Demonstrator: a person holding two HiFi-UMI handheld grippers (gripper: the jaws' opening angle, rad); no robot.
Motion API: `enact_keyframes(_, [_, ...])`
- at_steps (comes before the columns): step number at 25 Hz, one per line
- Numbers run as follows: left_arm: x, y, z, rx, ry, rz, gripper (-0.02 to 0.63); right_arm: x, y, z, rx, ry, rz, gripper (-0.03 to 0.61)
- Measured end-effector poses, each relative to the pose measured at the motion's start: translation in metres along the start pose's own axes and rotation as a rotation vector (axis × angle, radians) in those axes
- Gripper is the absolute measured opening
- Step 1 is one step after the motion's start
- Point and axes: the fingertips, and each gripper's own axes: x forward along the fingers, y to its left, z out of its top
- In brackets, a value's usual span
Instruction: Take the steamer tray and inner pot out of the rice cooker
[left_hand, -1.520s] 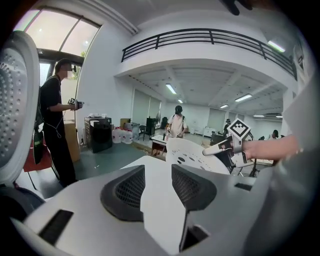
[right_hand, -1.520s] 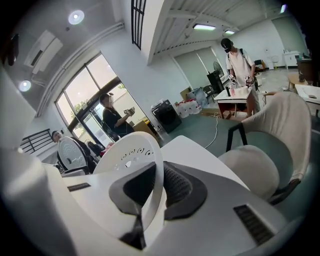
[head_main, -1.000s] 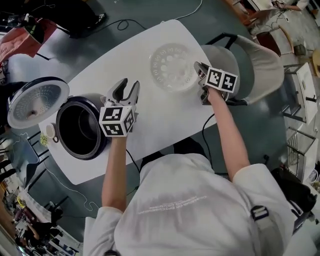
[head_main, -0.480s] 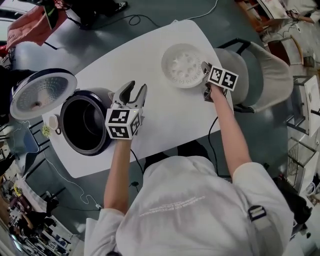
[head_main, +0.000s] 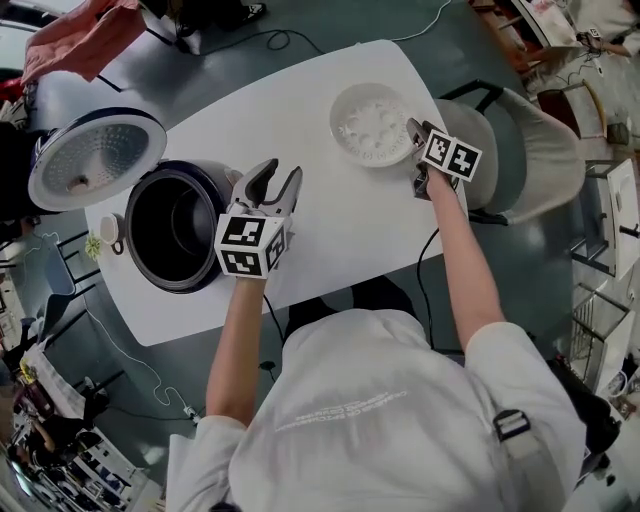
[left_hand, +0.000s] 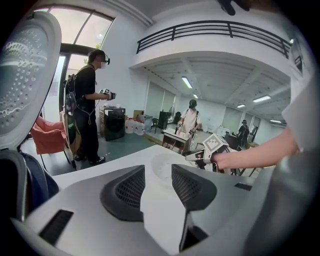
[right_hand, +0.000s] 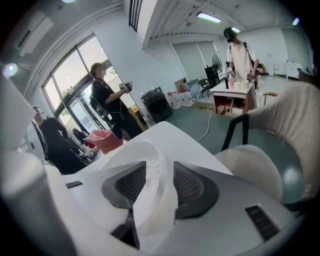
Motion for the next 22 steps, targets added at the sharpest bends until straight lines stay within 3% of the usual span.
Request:
enact_keyframes(3, [-0.008,-0.005,0.01,0.002,-0.031,-0.006,0.179,-0.025,0.0,0.016,-0.077,-0.055,-0.05,0.189])
enact_keyframes(6, [-0.02,-0.009,0.023,0.006,-0.07,-0.015,0.179,-0.053,0.017,0.033,-0.138,-0.108,-0.036,0.189])
enact_keyframes(15, [-0.094,0.007,0.048,0.019,-0.198,-0.01,0.179,-0.13,0.154,0.038,-0.367,-0.191,0.17,0.204])
enact_keyframes(22, [-0.156,0.034,0.068,0.045,-0.299,0.059,0.179,-0.168,0.255,0.04,-0.486,-0.234,0.351,0.232])
